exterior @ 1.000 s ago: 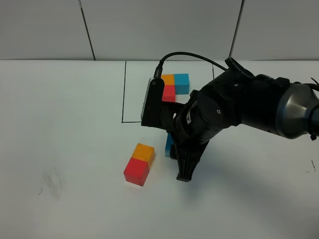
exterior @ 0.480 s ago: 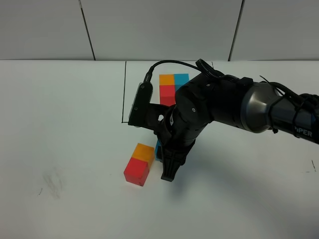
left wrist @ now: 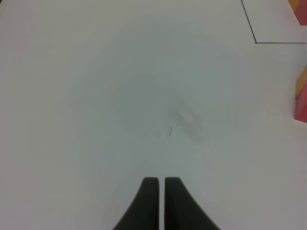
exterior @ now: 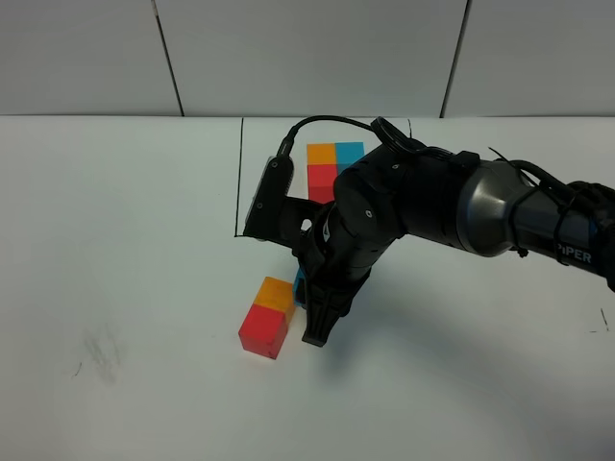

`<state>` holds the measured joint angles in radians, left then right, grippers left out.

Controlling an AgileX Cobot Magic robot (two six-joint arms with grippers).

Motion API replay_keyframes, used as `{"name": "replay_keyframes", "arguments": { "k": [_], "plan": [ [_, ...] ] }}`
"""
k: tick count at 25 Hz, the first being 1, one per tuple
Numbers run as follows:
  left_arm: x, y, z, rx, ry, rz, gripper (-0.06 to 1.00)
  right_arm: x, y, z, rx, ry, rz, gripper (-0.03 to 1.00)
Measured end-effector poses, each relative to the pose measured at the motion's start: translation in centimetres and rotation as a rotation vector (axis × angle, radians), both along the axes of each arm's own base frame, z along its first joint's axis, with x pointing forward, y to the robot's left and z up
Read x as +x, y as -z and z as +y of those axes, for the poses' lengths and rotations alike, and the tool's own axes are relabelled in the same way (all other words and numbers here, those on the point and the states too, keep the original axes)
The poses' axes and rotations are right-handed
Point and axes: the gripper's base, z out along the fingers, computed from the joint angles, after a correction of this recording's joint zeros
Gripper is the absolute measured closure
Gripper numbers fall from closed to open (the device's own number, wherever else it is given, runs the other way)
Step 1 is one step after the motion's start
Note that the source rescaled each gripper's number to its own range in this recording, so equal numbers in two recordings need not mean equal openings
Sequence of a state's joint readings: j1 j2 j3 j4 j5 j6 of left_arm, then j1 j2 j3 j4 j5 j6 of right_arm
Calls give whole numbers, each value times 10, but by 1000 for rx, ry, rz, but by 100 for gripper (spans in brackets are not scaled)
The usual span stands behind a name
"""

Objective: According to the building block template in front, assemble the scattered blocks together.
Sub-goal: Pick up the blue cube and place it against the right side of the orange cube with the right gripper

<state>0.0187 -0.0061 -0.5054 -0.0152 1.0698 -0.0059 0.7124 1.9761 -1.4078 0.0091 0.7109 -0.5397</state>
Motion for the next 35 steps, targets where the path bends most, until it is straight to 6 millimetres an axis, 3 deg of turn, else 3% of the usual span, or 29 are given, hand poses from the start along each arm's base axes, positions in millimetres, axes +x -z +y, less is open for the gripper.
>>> {"name": "replay_keyframes", "arguments": {
  "k": [17, 35],
  "plan": [
    [0, 0, 0, 0, 0, 0, 94, 1, 26, 6, -26, 2, 36, 47],
    [0, 0, 0, 0, 0, 0, 94, 1, 26, 10, -11, -5, 19, 47]
  ]
}}
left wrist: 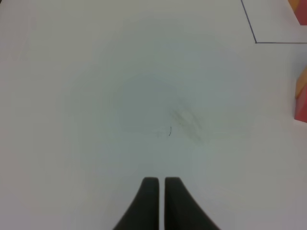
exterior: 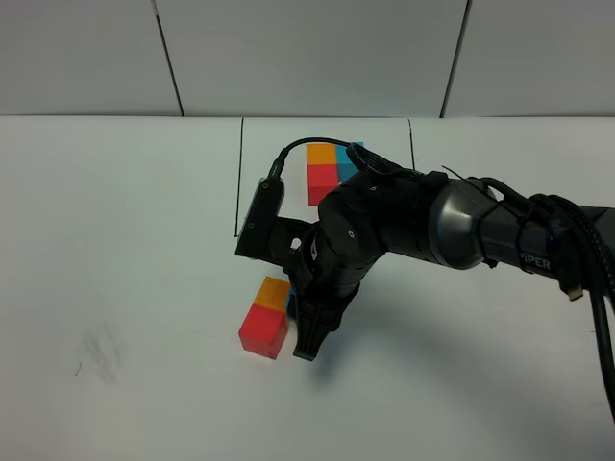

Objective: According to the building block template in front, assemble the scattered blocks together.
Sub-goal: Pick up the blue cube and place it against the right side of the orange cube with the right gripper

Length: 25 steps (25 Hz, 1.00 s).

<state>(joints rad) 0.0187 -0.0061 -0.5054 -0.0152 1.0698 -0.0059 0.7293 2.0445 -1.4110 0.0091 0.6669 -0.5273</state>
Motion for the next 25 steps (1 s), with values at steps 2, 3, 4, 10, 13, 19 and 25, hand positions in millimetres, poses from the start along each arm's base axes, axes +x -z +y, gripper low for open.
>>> {"name": "replay_keyframes", "arguments": {
  "k": [2, 3, 4, 10, 13, 19, 25],
  "plan": [
    [0, 0, 0, 0, 0, 0, 94, 1, -1, 1, 7, 3, -7, 47],
    [0, 0, 0, 0, 0, 0, 94, 2, -2, 2, 9, 4, -8, 47],
    [0, 0, 0, 0, 0, 0, 94, 3, -2, 3, 9, 4, -8, 47],
    [0, 0, 0, 0, 0, 0, 94, 5, 4, 5, -3, 5, 6, 47],
    [0, 0, 0, 0, 0, 0, 94, 5, 4, 5, -3, 6, 6, 47],
    [0, 0, 0, 0, 0, 0, 94, 6, 3, 5, 6, 7, -3, 47],
    [0, 0, 0, 0, 0, 0, 94, 7, 7, 6, 11, 14, -4, 47]
  ]
}}
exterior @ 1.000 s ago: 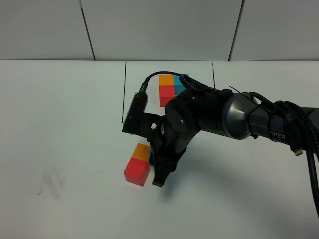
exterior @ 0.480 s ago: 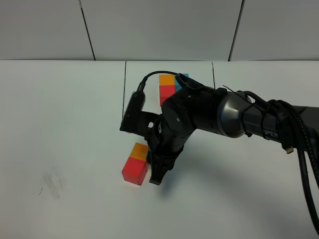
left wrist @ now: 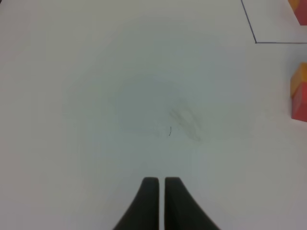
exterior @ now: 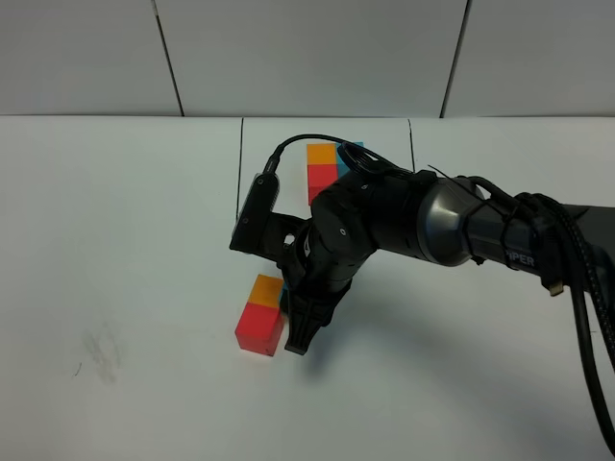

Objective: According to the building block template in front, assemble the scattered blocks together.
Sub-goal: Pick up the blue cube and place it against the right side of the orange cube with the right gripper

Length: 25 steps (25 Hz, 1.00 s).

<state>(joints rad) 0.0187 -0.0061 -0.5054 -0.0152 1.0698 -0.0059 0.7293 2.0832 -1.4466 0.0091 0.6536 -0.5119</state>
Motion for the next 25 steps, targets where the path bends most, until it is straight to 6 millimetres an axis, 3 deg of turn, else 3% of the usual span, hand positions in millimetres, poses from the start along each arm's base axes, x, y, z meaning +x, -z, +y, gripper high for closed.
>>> {"name": "replay_keyframes", "arguments": {
  "k": [25],
  "plan": [
    [0, 0, 0, 0, 0, 0, 94, 6, 19, 1, -24, 12, 21, 47]
  ]
}}
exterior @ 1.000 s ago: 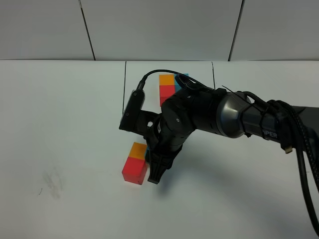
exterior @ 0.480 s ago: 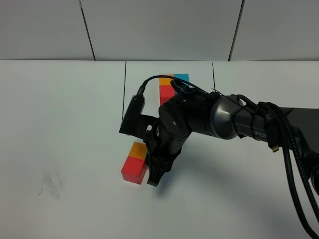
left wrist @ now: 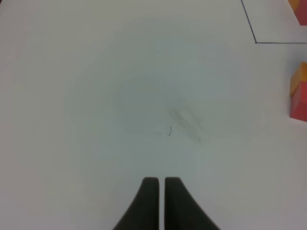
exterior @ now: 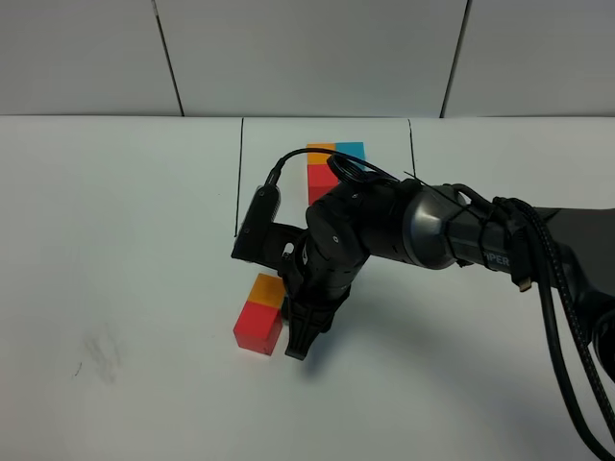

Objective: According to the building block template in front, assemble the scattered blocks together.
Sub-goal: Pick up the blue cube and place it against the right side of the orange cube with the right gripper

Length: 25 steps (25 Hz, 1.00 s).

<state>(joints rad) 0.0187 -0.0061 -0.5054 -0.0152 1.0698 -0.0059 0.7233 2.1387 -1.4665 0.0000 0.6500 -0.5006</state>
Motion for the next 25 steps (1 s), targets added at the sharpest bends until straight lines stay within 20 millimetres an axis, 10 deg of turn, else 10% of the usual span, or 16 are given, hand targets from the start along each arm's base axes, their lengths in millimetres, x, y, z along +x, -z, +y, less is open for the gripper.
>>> {"name": "replay_keyframes", "arguments": {
  "k": [25],
  "plan": [
    [0, 0, 0, 0, 0, 0, 94, 1, 8, 1, -11, -16, -2, 47]
  ]
}}
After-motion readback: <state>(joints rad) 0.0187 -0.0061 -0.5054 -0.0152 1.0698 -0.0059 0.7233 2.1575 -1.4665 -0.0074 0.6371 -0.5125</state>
